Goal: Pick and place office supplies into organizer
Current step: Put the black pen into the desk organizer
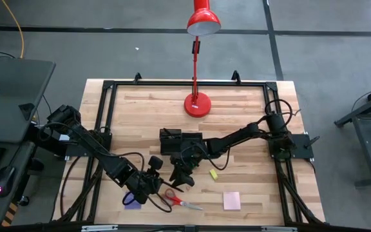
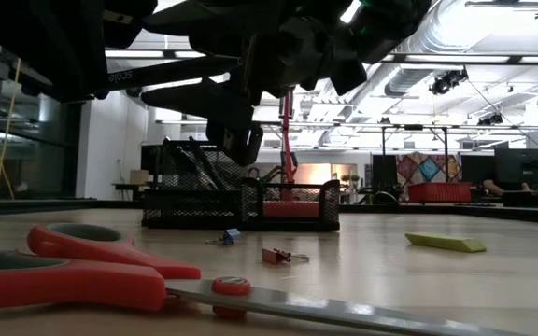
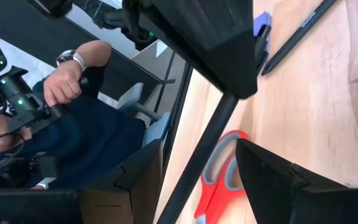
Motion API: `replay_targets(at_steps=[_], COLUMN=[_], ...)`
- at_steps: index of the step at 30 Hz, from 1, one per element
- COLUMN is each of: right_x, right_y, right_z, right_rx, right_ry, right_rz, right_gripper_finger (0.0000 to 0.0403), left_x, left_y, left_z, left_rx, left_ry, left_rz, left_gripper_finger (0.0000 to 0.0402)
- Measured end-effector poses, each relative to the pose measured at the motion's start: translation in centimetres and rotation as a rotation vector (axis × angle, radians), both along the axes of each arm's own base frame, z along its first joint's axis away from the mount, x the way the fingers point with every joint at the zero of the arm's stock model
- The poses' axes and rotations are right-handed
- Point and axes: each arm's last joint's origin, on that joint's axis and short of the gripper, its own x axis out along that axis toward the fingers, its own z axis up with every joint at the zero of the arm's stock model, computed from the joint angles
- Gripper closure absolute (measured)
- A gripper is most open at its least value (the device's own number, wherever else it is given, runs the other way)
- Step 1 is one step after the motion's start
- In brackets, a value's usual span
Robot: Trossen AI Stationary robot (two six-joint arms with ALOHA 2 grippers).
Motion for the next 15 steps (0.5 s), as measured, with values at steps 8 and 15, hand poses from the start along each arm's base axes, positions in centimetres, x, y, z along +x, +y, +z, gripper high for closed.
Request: replay_targets(at_steps=[8,15], right_x=[0.0,-0.2], right_y=[0.1,0.7], right_z=[0.0,-0.1], right_rx=[-0.006,-0.012], right_ry=[0.003,0.004], right_rz=[-0.009,0.003], right_gripper_finger=[0.0205,0.0206], left_x=[0.8,1.0], left_y=[1.4,1.8], left_z=[0.0,0.0], left_rx=[0.005,0.013], left_ry=[0.002,0.011], left_rz=[0.042,0.029], left_gripper_finger=[0.037,0.0362])
